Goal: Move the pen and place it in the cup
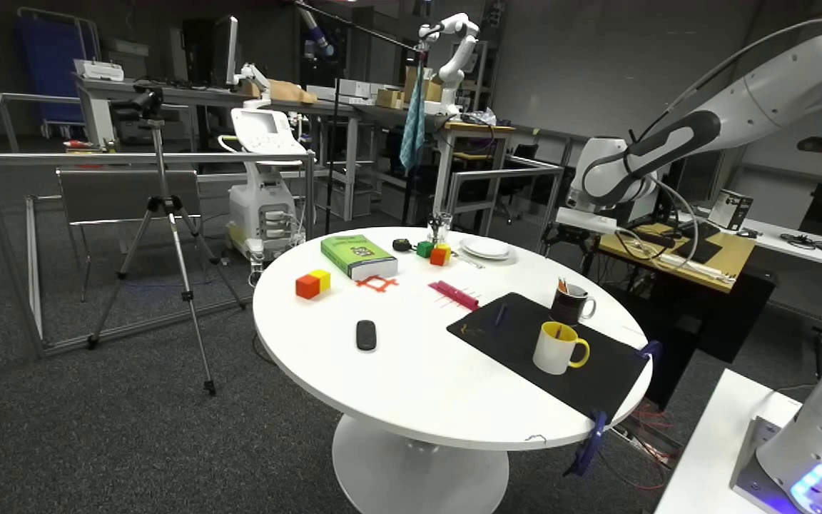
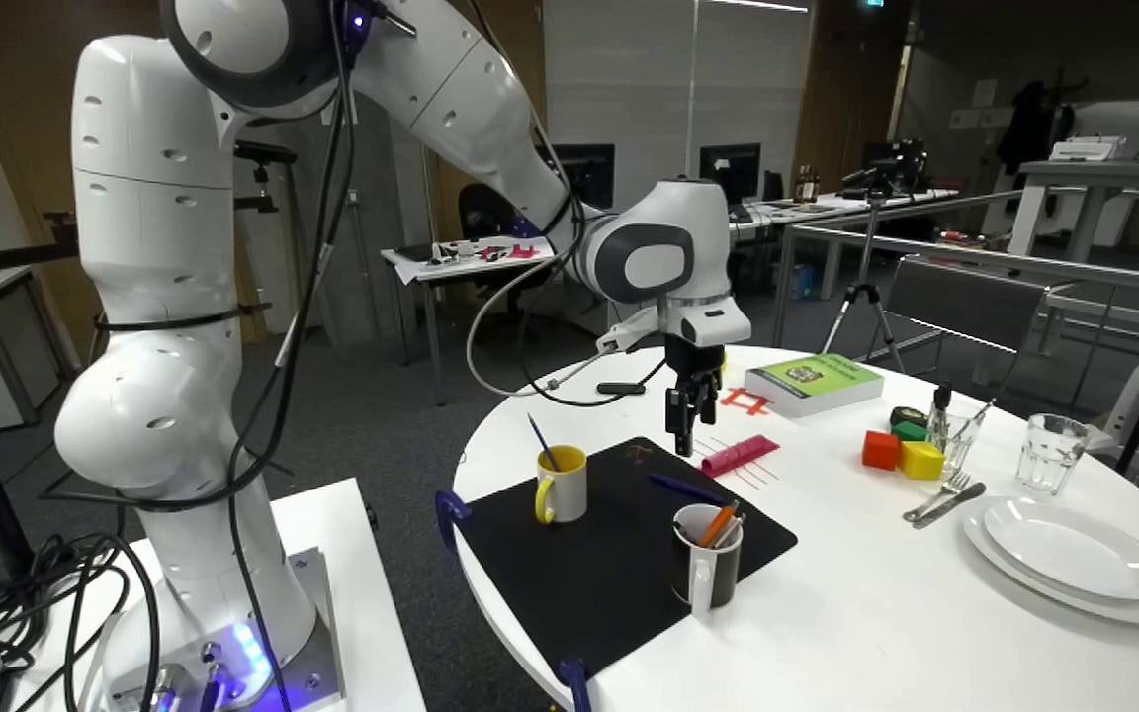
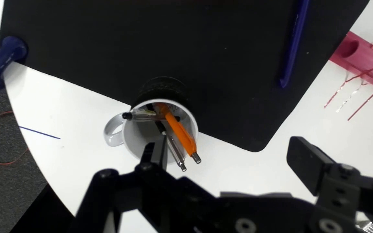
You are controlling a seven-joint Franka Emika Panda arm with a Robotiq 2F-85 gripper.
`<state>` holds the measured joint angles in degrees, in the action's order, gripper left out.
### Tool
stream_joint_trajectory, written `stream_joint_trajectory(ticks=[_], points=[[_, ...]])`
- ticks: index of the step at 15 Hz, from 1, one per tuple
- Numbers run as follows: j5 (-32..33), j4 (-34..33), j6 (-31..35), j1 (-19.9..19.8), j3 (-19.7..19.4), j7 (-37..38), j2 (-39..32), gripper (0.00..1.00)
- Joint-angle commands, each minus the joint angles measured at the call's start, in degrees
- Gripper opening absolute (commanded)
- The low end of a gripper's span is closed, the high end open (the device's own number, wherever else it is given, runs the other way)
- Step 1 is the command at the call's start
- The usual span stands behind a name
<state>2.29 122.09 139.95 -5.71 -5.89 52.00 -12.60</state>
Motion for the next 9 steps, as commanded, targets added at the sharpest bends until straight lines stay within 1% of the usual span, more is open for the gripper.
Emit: stream_joint_trajectory(ticks=[1, 6, 9], points=[[-3.6, -3.6, 2.1, 1.1, -0.4, -1.2, -4.2, 1.0], [-10.8, -5.6, 0.4, 1.5, 1.4, -6.3, -6.5, 1.0], [-12.8, -6.3, -1.8, 1.7, 1.4, -9.1, -6.3, 1.0]])
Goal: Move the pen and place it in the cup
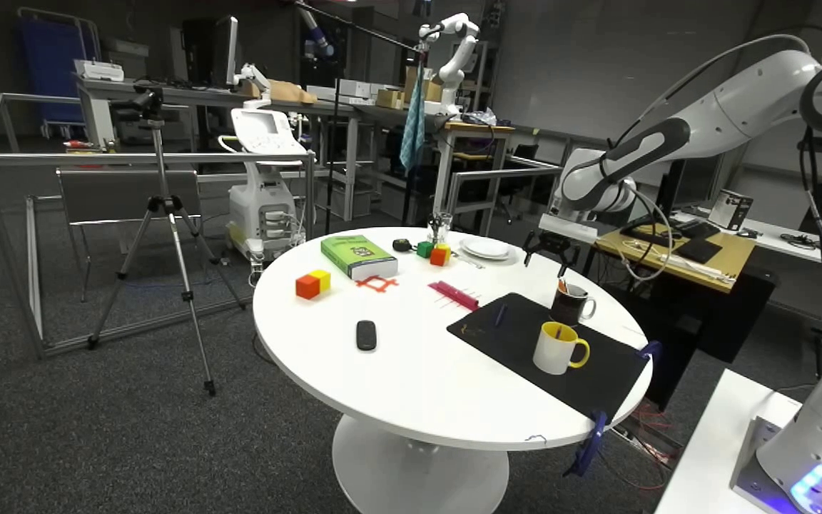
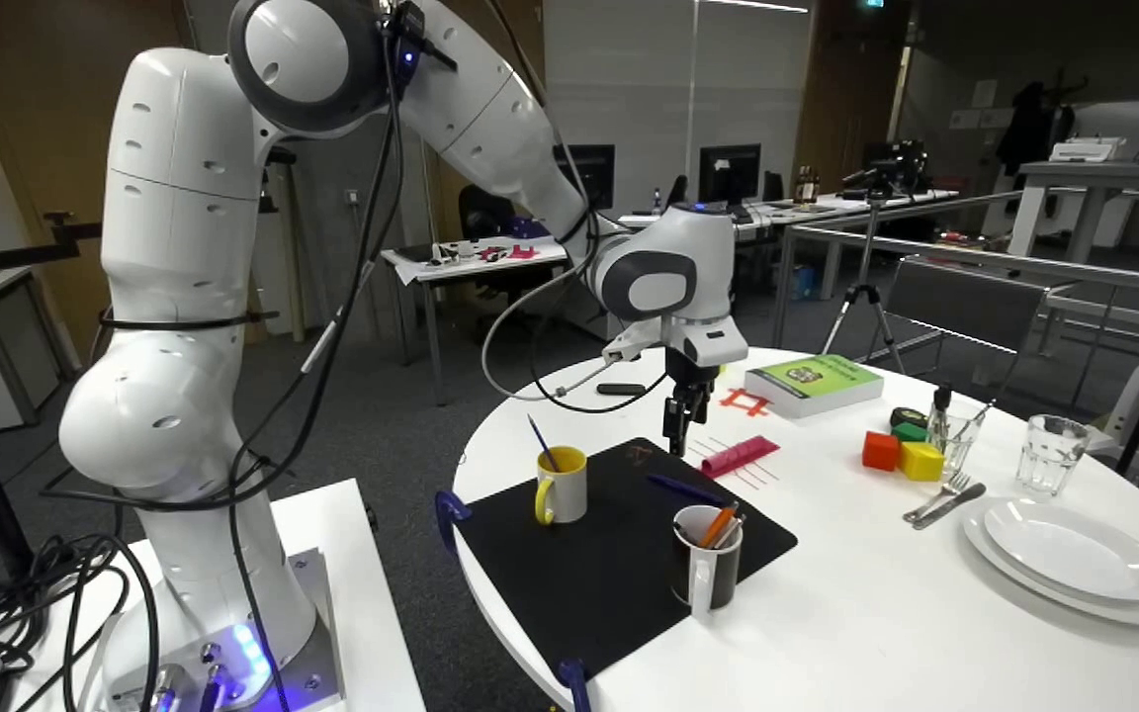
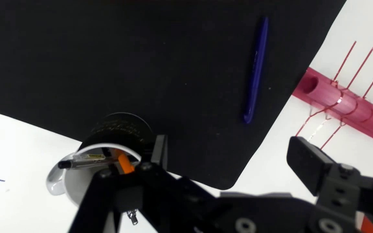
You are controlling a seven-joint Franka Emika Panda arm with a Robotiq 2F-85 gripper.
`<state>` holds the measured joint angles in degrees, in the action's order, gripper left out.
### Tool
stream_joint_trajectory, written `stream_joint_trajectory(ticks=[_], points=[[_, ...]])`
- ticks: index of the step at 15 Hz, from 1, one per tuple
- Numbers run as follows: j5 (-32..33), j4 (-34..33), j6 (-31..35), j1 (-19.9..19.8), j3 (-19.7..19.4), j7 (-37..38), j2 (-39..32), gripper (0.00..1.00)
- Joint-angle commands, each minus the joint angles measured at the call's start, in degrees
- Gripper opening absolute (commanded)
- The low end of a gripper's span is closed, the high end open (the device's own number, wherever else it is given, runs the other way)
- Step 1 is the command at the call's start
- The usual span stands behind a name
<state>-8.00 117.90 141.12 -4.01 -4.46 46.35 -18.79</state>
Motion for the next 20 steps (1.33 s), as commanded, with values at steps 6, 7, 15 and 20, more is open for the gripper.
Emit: stream_joint_trajectory(ticks=[6, 7, 15, 20], points=[[0.5, -0.5, -2.6, 1.3, -1.9, -1.5, 0.2, 1.0], [0.8, 0.3, -0.5, 1.4, -2.2, -1.3, 0.1, 1.0], [-6.2, -0.2, 15.1, 2.1, -1.1, -0.2, -6.8, 1.0], [-9.5, -1.8, 19.9, 3.5, -0.2, 0.2, -10.8, 1.0]])
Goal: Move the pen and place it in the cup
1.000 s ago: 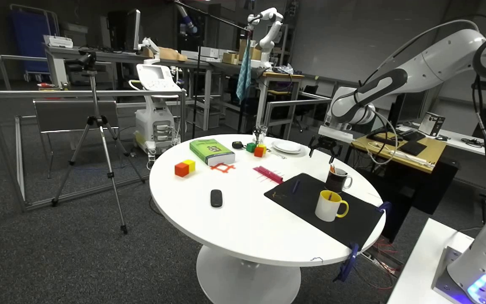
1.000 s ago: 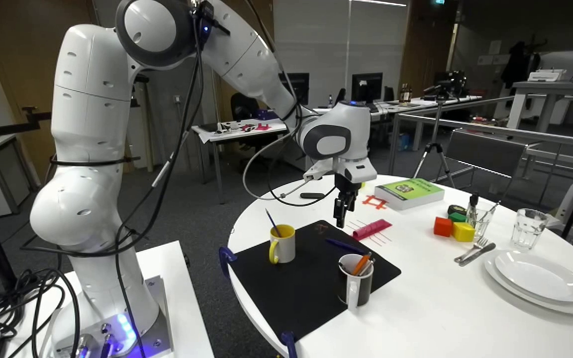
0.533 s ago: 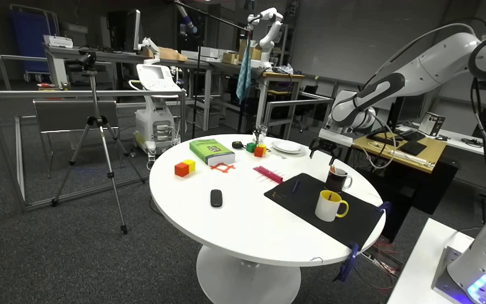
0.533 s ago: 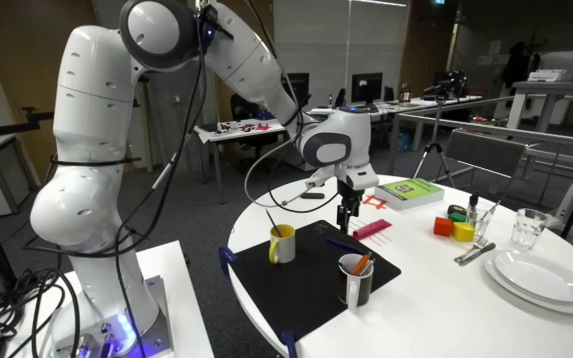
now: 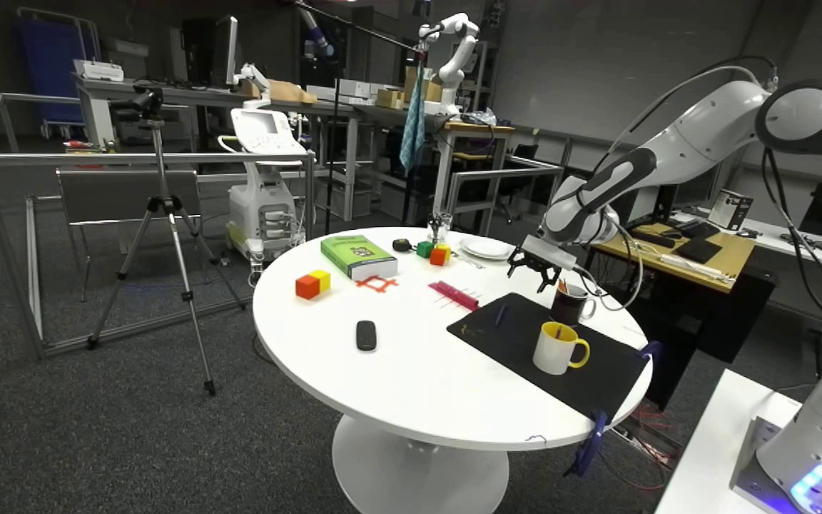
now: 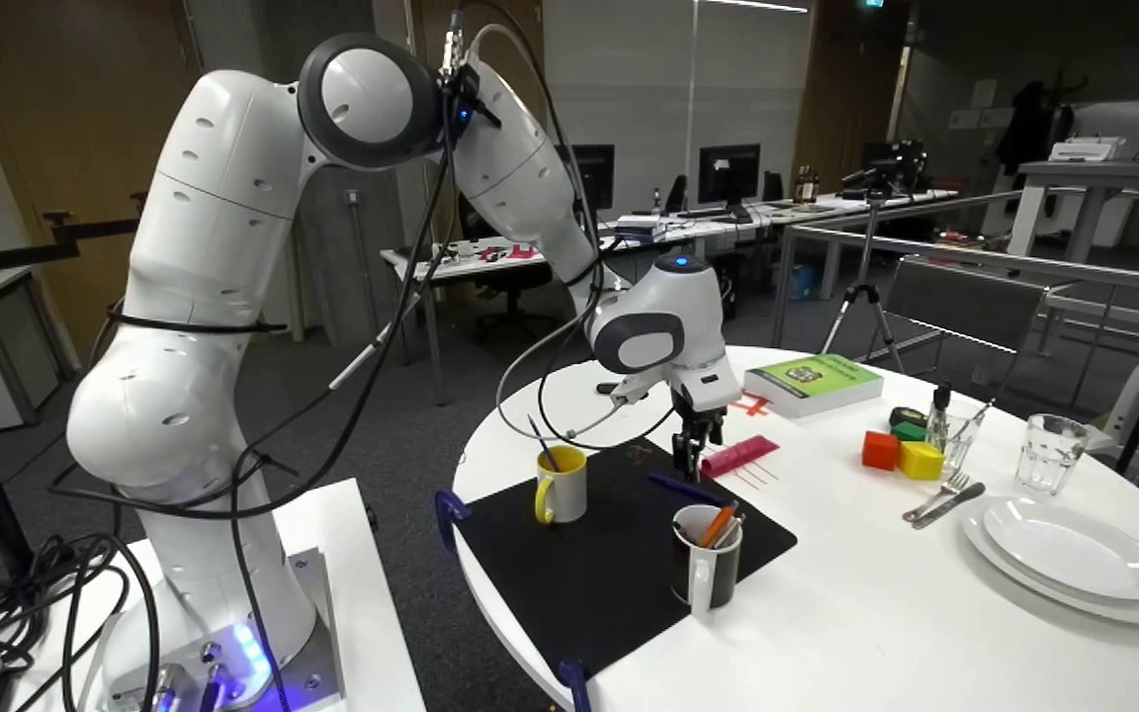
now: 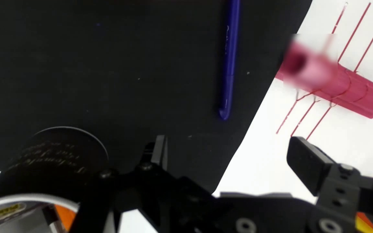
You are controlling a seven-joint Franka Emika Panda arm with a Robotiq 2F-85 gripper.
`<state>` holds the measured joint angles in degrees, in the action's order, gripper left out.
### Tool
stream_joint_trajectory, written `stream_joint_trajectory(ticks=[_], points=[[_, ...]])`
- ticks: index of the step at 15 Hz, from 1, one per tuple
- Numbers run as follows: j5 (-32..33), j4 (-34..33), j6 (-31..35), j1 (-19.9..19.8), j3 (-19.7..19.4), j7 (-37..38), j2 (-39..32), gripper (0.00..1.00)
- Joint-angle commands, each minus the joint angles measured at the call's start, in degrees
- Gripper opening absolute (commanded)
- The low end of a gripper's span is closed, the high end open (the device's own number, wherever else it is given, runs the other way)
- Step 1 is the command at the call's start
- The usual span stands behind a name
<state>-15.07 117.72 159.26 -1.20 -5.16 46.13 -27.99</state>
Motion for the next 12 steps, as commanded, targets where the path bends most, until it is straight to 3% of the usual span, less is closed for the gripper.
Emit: stream_joint_trajectory(ticks=[1, 12], points=[[-2.3, -2.0, 2.1, 1.2, 0.4, 0.3, -2.4, 1.0], [0.0, -8.3, -0.8, 2.7, -1.5, -0.6, -7.8, 1.0]])
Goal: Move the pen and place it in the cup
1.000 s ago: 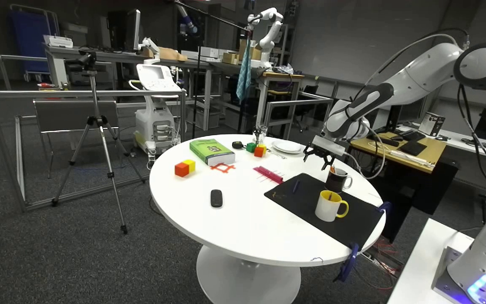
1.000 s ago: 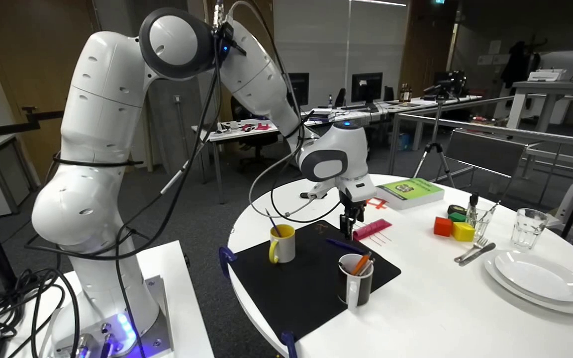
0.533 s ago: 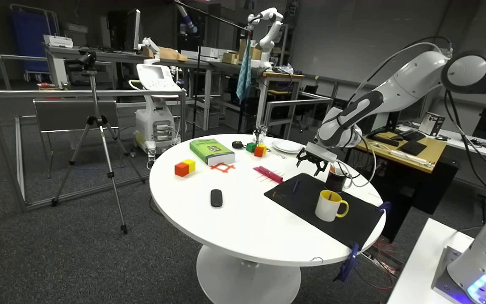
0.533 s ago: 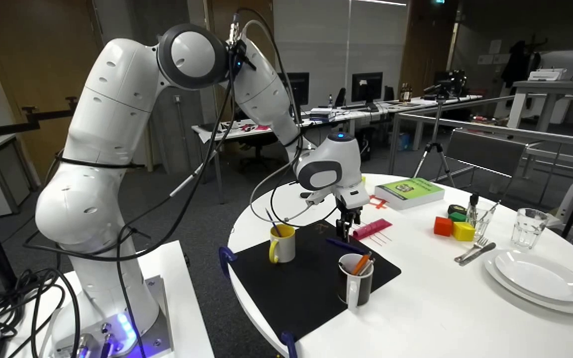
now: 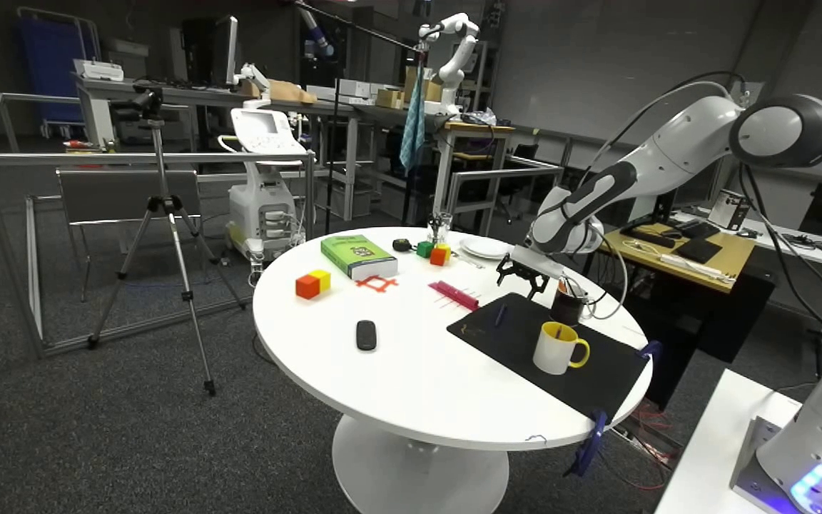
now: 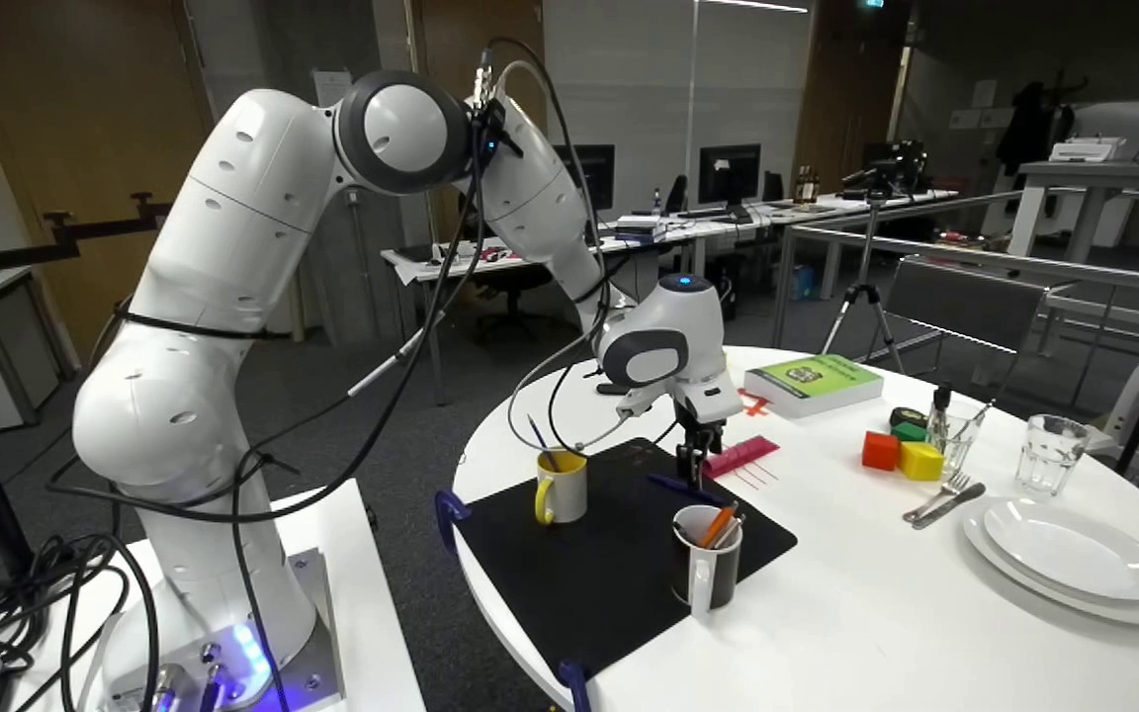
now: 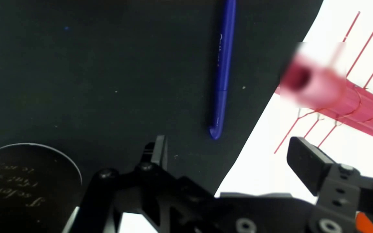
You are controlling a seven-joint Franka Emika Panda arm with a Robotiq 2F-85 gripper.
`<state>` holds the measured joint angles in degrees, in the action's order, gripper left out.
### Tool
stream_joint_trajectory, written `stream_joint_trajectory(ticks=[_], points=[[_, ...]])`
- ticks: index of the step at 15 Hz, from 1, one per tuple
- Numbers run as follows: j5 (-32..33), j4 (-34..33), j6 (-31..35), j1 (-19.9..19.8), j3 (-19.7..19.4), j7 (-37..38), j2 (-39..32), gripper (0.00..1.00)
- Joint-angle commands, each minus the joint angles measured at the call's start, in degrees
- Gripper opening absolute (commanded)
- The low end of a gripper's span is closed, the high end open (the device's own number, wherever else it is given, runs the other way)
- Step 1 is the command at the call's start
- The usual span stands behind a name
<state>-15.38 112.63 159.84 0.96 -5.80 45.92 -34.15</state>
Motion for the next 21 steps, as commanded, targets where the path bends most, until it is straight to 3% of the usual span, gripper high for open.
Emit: stream_joint_trajectory(ticks=[1, 12, 21], points=[[0.1, -3.7, -1.6, 0.4, -0.7, -0.5, -2.0, 1.0], [-1.1, -8.7, -12.4, -0.9, 1.5, -1.3, -4.5, 1.0], [-0.8, -10.0, -12.6, -0.8, 1.5, -2.2, -7.0, 1.0]])
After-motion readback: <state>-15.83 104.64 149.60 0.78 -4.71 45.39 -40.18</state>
